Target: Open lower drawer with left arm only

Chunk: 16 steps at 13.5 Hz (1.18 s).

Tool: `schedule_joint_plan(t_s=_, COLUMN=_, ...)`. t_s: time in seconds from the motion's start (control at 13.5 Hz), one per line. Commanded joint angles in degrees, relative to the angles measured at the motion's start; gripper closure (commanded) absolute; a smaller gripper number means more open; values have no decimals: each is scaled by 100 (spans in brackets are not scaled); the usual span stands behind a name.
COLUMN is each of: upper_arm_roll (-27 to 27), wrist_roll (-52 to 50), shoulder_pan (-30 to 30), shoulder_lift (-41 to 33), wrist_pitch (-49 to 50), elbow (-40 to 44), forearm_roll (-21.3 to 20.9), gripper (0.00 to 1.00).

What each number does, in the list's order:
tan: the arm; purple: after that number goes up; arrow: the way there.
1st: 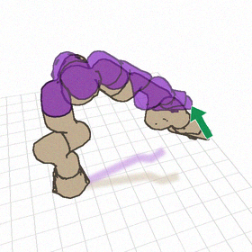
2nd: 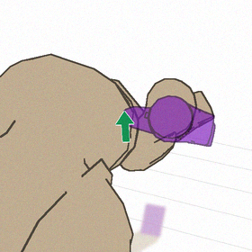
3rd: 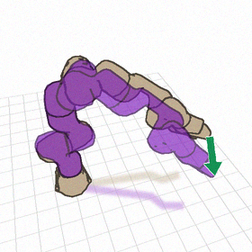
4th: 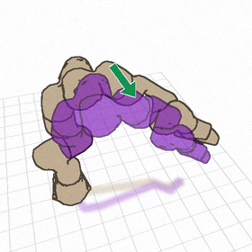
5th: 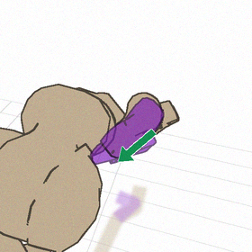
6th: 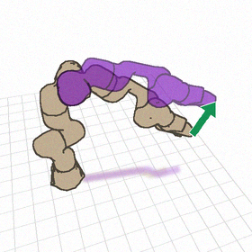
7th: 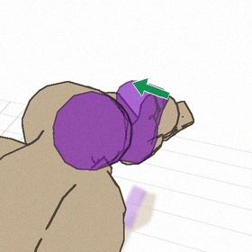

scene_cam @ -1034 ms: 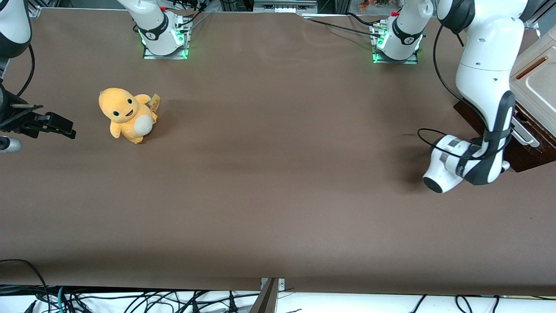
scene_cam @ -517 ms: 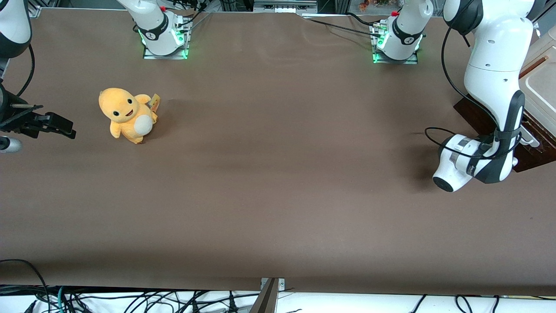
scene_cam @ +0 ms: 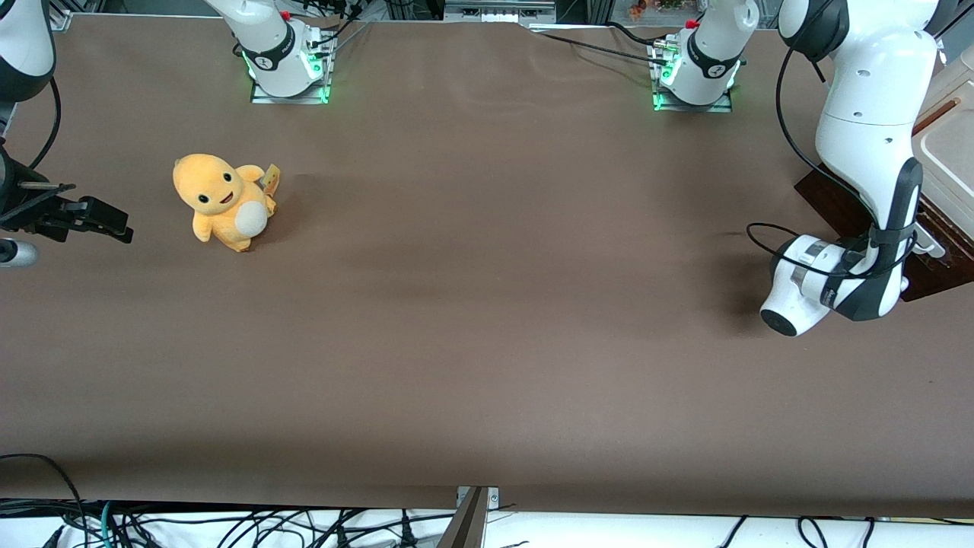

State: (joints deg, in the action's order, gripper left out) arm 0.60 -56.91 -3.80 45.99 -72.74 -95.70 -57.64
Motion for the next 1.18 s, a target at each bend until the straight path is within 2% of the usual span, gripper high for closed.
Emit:
schedule_joint_plan(t_s=0.0, upper_arm_roll=-78, wrist_roll=-13, shoulder_pan=-77, shoulder_lift=-125, wrist_pitch=-82, elbow=-98, forearm_roll=-29, gripper=88)
schedule_joint_plan(t_s=0.52, upper_arm_roll=-78, wrist_roll=-13, shoulder_pan=19, shoulder_lift=-125, wrist_pitch=-73, elbow=-36, forearm_roll=235, gripper=89)
schedule_joint_plan(t_s=1.11, upper_arm_roll=-139, wrist_roll=-13, shoulder_pan=406, shoulder_lift=-108, wrist_pitch=-29, elbow=96, forearm_roll=288, gripper=89)
